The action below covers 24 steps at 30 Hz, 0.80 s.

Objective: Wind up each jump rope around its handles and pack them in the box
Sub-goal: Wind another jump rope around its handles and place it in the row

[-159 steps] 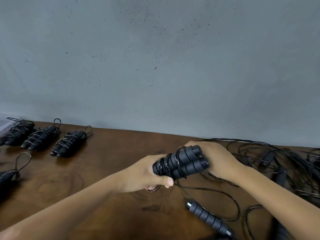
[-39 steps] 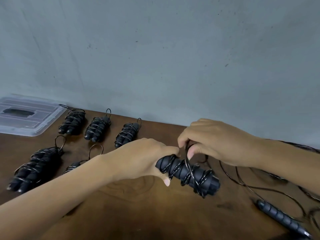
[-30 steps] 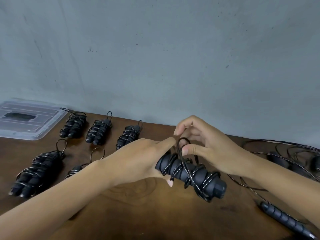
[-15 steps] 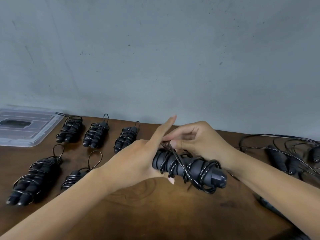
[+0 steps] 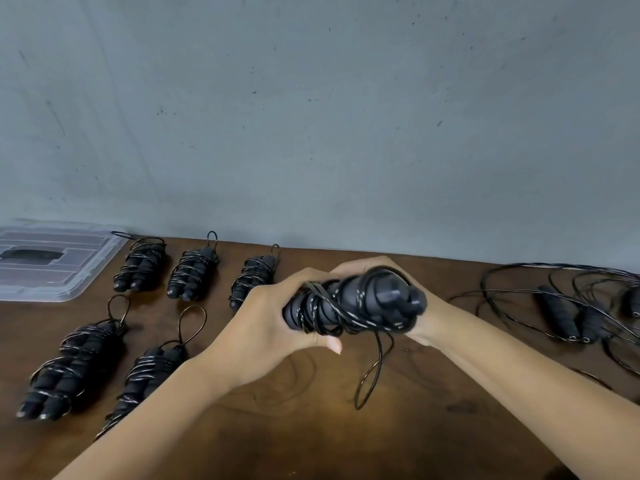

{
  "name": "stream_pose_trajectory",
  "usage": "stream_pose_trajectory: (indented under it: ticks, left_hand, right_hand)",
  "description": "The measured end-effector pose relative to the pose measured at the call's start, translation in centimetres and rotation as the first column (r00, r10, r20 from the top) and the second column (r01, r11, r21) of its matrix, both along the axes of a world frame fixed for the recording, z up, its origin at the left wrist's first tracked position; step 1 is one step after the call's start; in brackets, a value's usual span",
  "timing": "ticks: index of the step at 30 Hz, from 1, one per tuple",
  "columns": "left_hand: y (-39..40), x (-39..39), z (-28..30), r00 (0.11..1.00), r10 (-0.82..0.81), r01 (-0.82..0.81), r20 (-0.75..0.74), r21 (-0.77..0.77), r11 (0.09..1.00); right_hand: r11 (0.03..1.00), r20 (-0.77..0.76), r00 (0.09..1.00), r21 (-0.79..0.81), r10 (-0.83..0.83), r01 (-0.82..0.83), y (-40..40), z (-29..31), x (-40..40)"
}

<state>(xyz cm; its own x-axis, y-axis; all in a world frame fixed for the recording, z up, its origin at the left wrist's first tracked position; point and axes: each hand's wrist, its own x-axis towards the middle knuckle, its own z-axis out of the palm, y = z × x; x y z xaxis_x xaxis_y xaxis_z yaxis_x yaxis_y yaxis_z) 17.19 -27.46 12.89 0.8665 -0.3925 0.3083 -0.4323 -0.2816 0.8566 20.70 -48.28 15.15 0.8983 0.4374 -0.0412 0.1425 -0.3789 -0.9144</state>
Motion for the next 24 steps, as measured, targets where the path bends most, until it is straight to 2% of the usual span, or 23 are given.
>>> stream_pose_trajectory:
  ticks: [5,10,13,18,24]
  left_hand:
    - [0.1,0.7,-1.6,0.966,-0.067,0.001,-0.250,-0.255,0.967]
    - [-0.9,0.2,-3.0,0.930,-0.107,-0.082,-0.352,-0.482,0.872]
    - [-1.2,0.0,-3.6,0.874,-0.159,-0.176,-0.459,-0.605,0.776]
    - [-2.1,-0.6,-3.8,0.835,-0.212,-0.202,-0.507,-0.643,0.739]
    - [-2.9,-1.4,-3.9,0.720,-0.343,-0.234,-0.603,-0.677,0.698]
  right_hand:
    - [0.979,0.052,0.999,-0.201,-0.012,0.022,0.6,-0.5,-1.1]
    - [0.967,0.086,0.996,-0.255,0.002,0.020,1.7,-0.6,-2.3]
    - [0.981,0.050,0.997,-0.182,-0.055,0.064,1.9,-0.9,-3.2]
    - [0.991,0.061,0.993,-0.086,-0.101,0.106,2.4,-1.6,-4.8]
    - [0.969,0.179,0.974,-0.177,-0.139,0.171,2.1,-2.5,-5.6]
